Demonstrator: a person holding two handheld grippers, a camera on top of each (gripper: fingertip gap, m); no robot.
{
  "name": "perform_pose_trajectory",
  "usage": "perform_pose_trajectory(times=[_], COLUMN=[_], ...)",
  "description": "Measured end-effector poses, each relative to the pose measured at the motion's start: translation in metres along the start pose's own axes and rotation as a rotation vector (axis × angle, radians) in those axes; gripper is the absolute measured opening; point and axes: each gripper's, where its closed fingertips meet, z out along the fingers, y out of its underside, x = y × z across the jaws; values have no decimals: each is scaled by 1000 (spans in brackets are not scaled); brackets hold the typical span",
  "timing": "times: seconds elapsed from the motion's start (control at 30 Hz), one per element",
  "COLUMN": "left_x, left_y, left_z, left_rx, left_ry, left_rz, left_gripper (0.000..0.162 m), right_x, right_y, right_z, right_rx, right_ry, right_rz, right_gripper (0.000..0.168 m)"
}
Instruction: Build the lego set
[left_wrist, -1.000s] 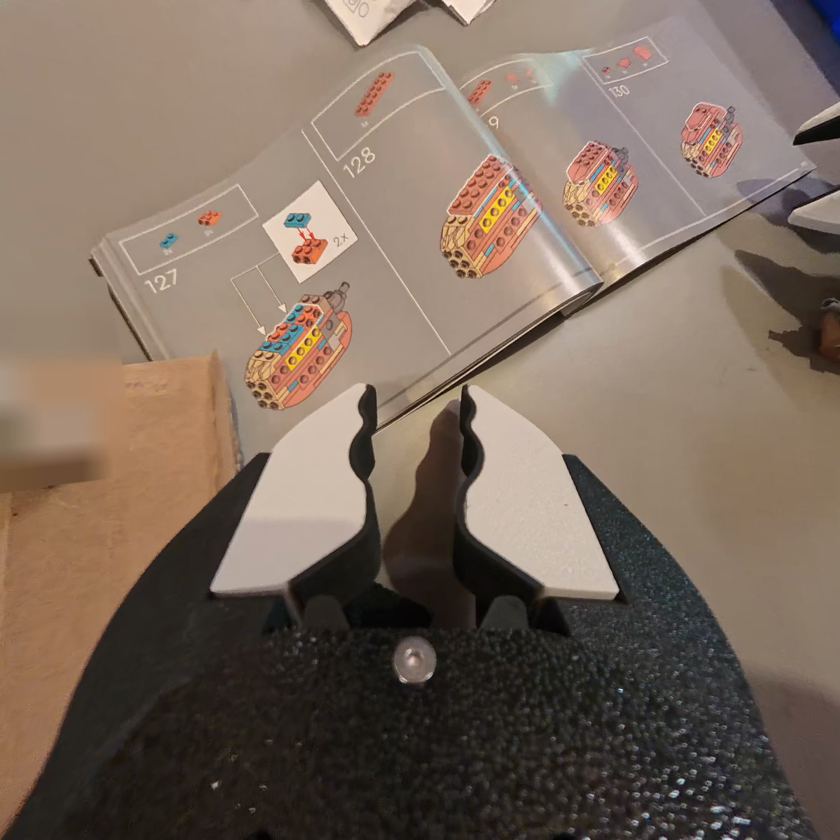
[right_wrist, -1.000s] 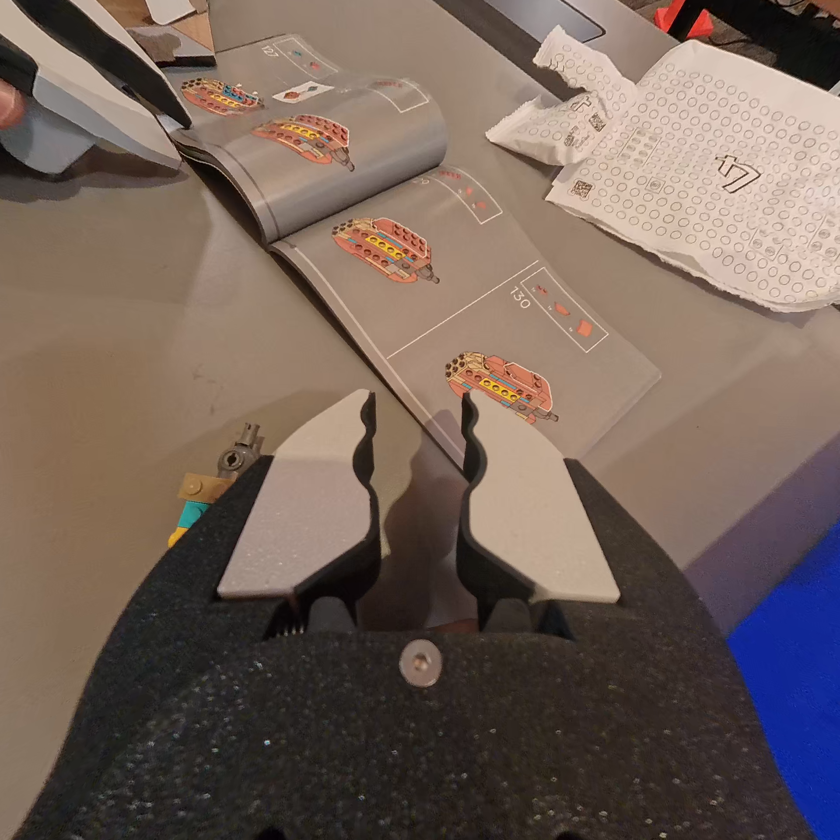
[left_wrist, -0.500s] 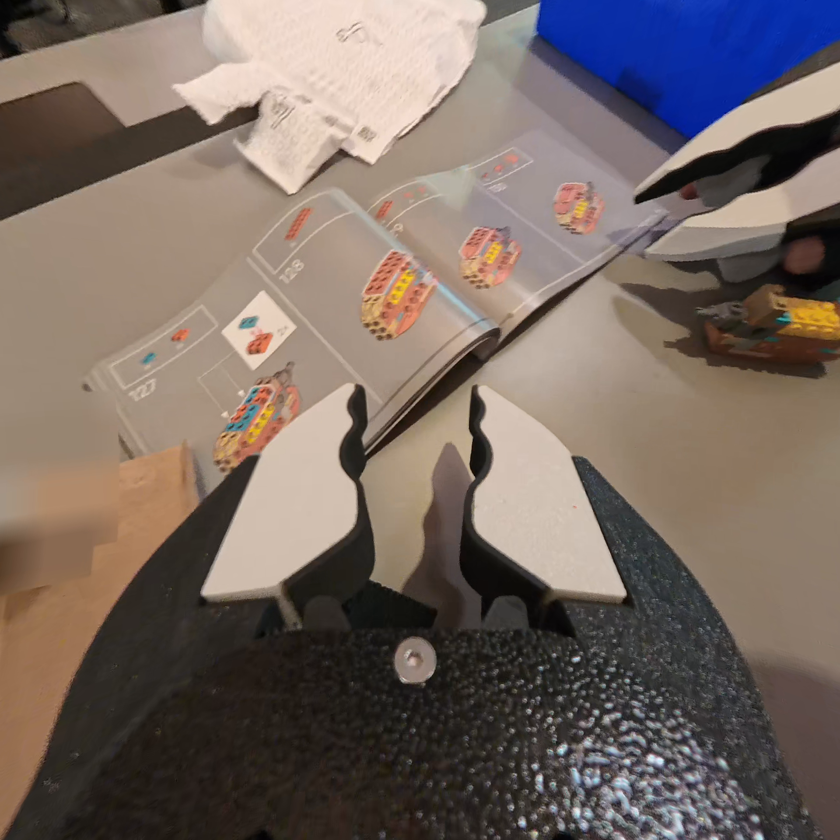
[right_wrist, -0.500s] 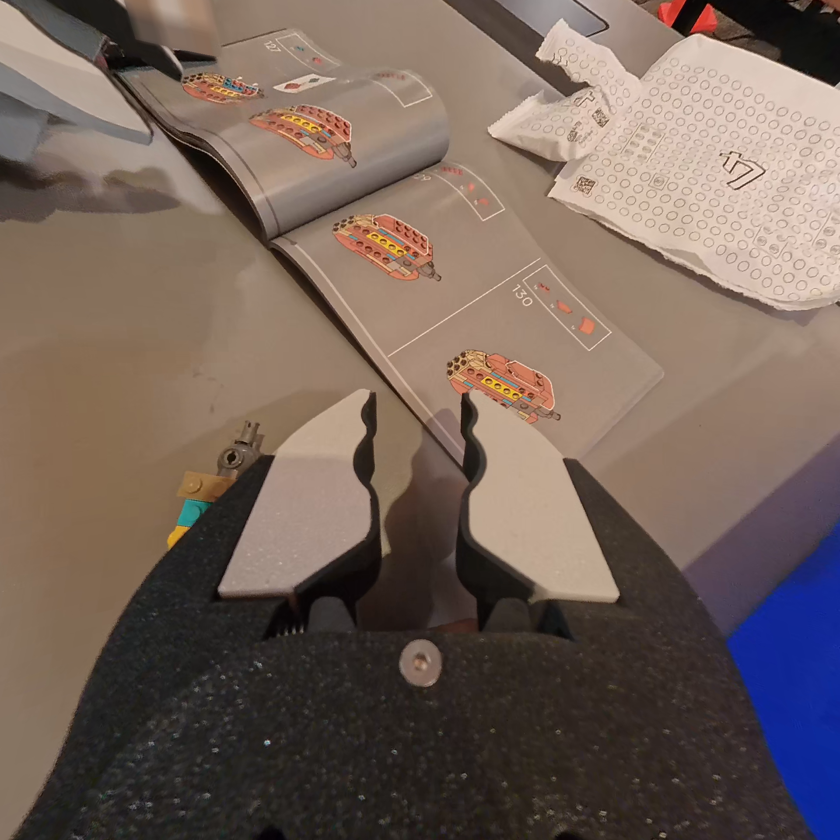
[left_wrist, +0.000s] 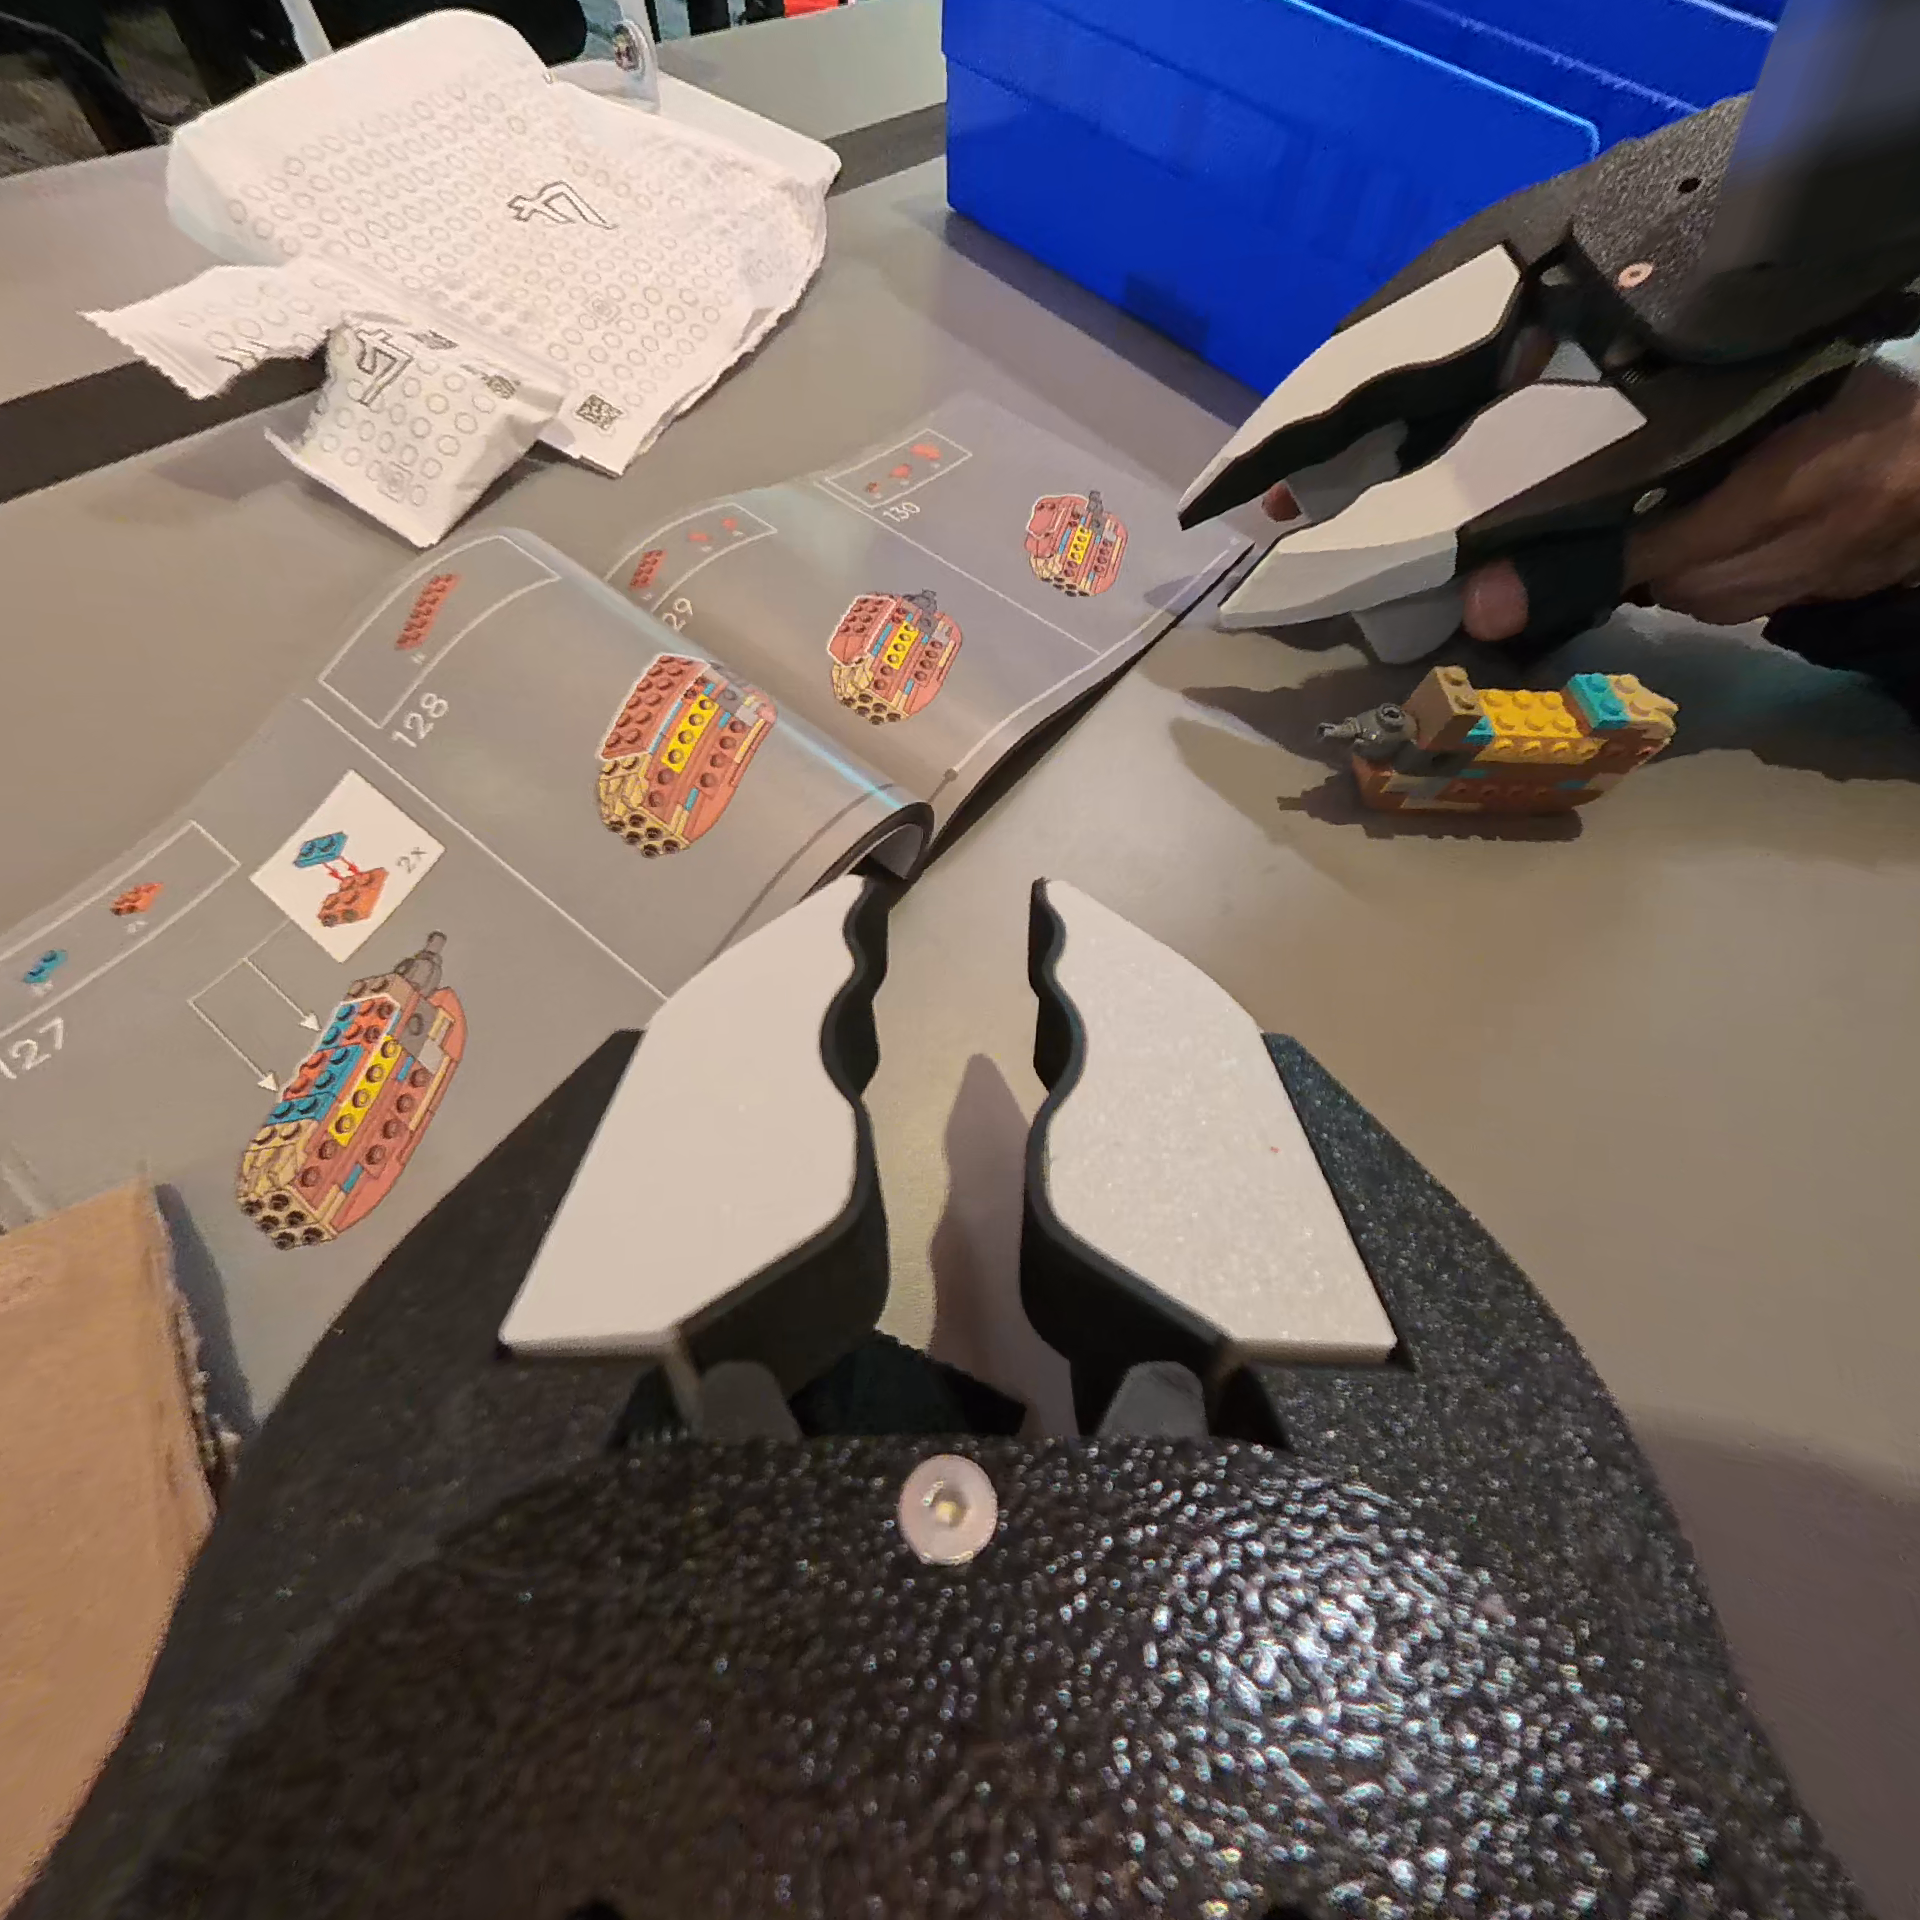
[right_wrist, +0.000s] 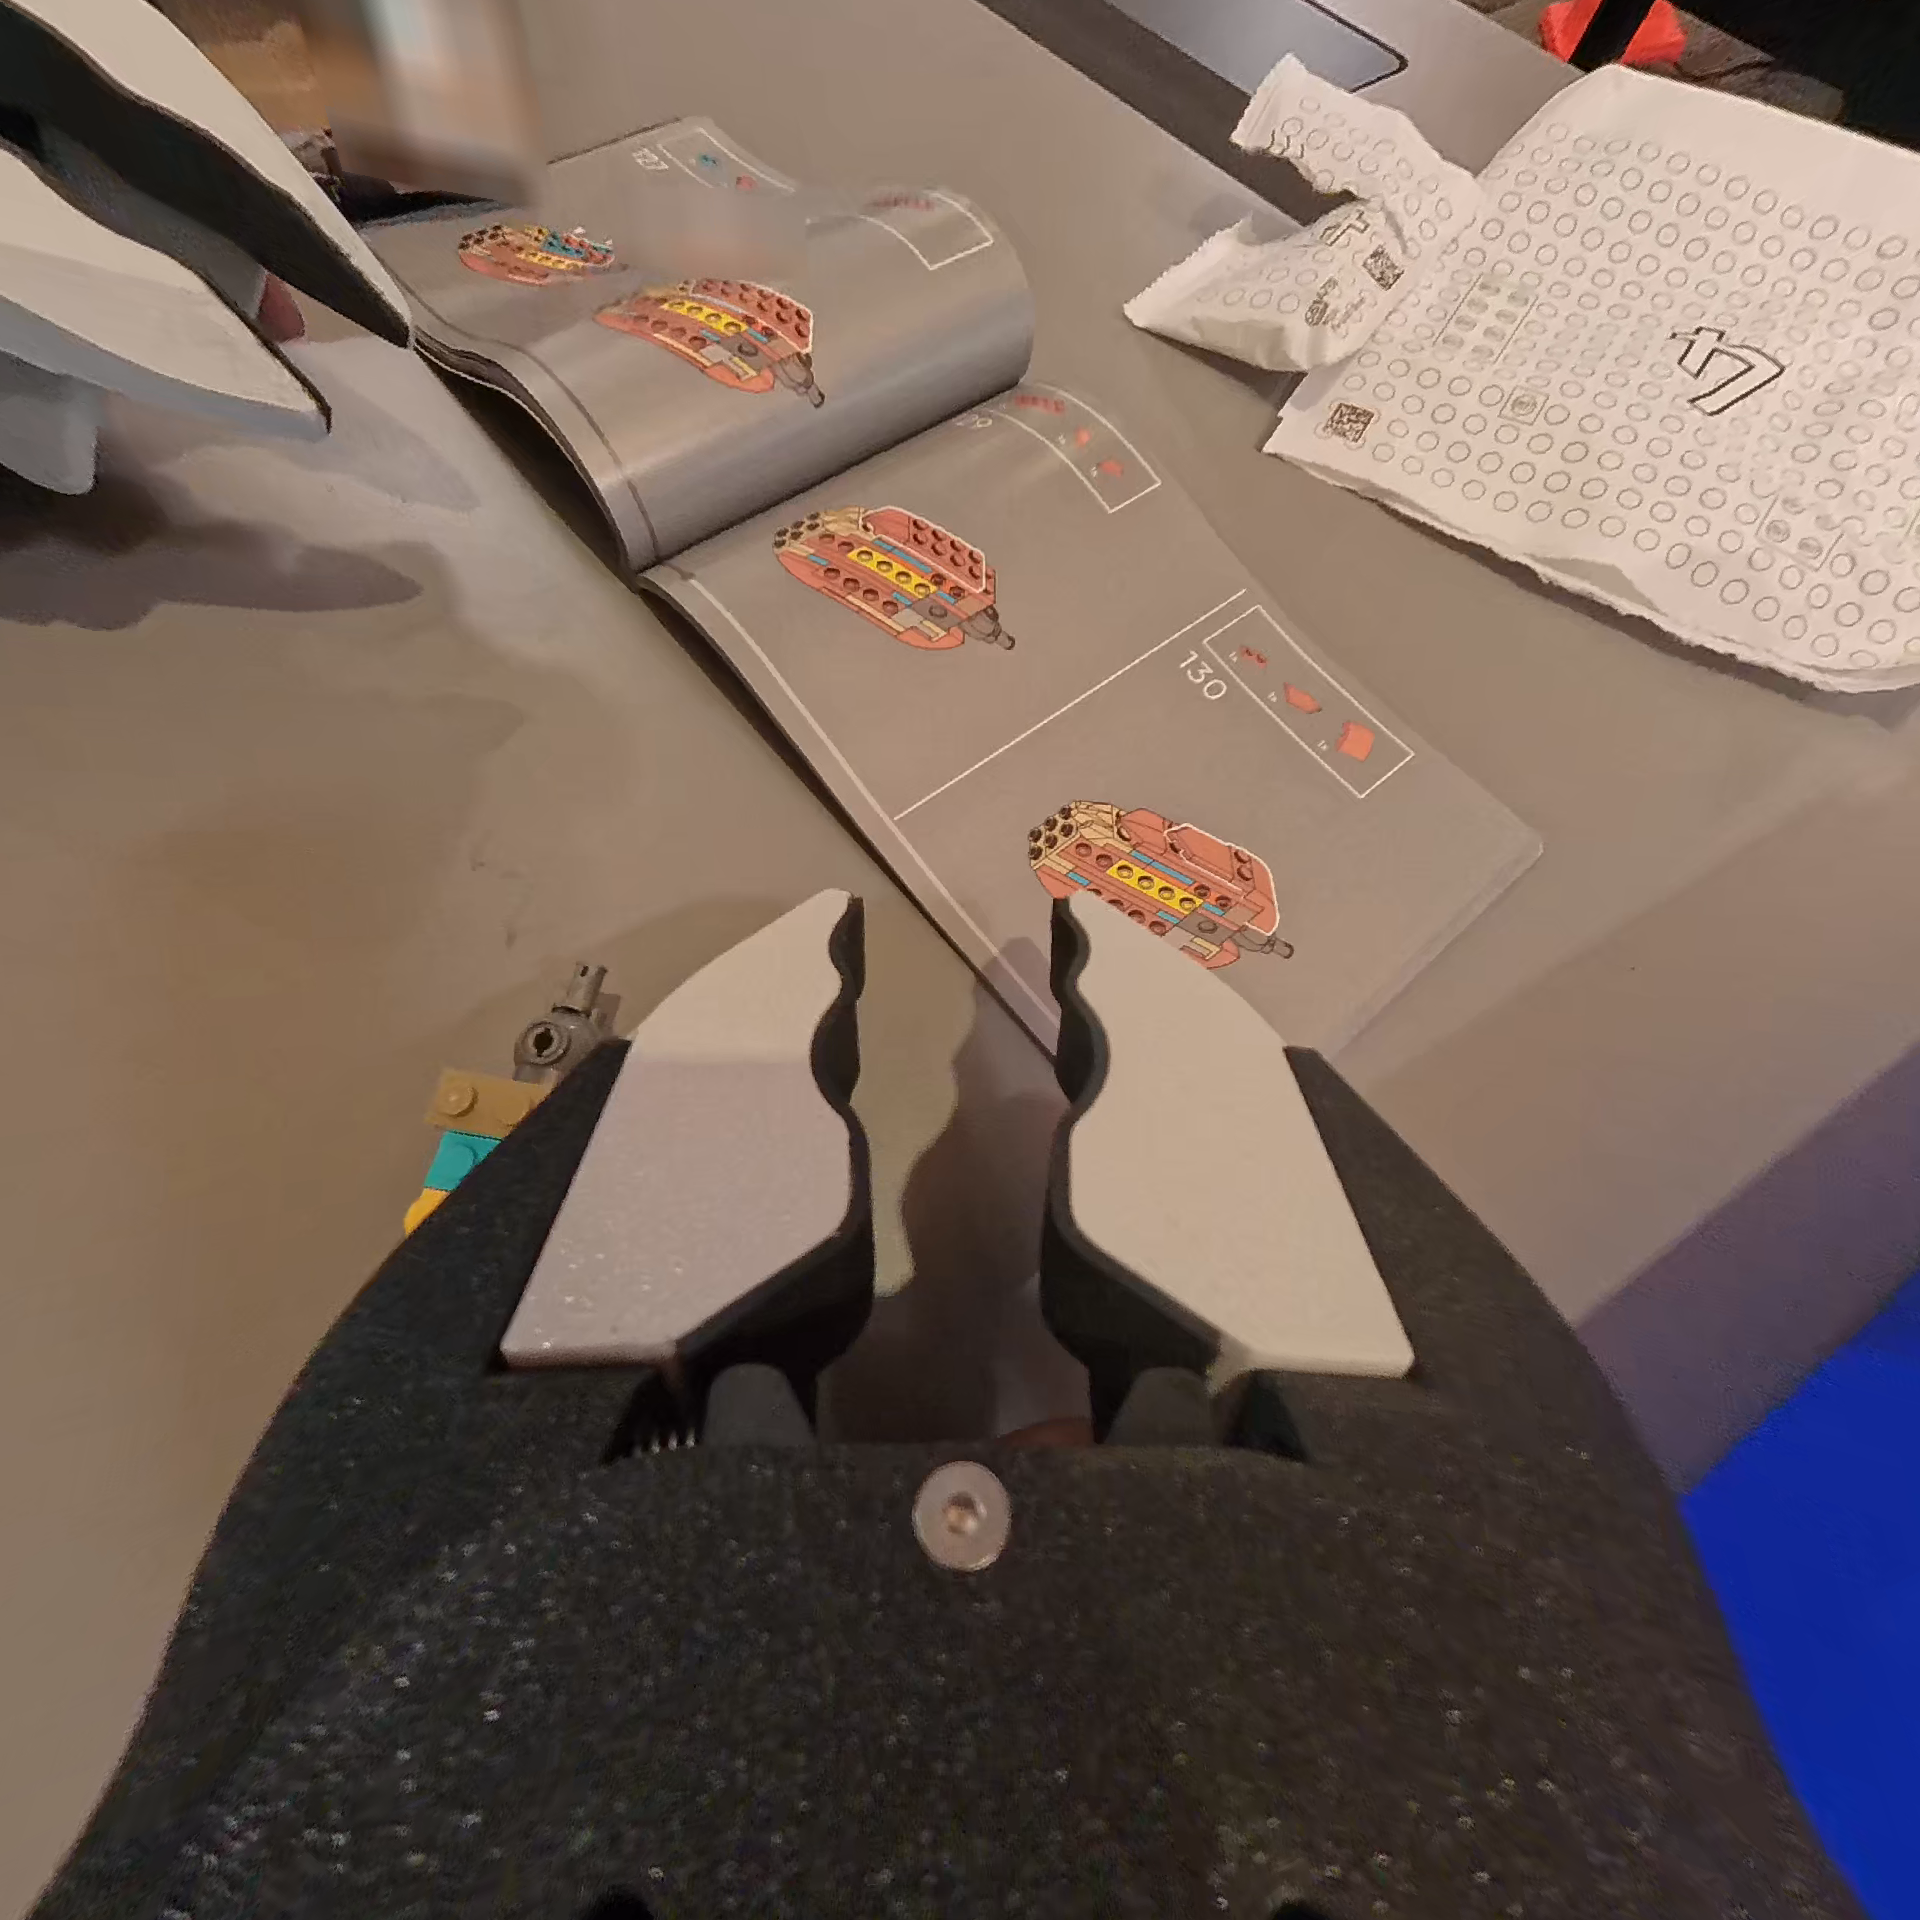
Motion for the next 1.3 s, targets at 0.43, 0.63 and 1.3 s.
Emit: perform_pose_trajectory(times=[0.43,0.63,1.3], left_x=[-3,-5,-9], left_y=[3,4,5], left_z=[0,-2,-3], left_rx=[-17,-20,-27], left_ry=[-16,-23,-39], left_rz=[-3,-4,0], left_gripper=[24,24,24], right_x=[-2,-1,-2], right_y=[0,0,1], right_z=[-1,-1,-1], right_rx=[5,4,0], right_ry=[-25,-20,-14], right_rz=[12,12,1], right_gripper=[32,31,31])
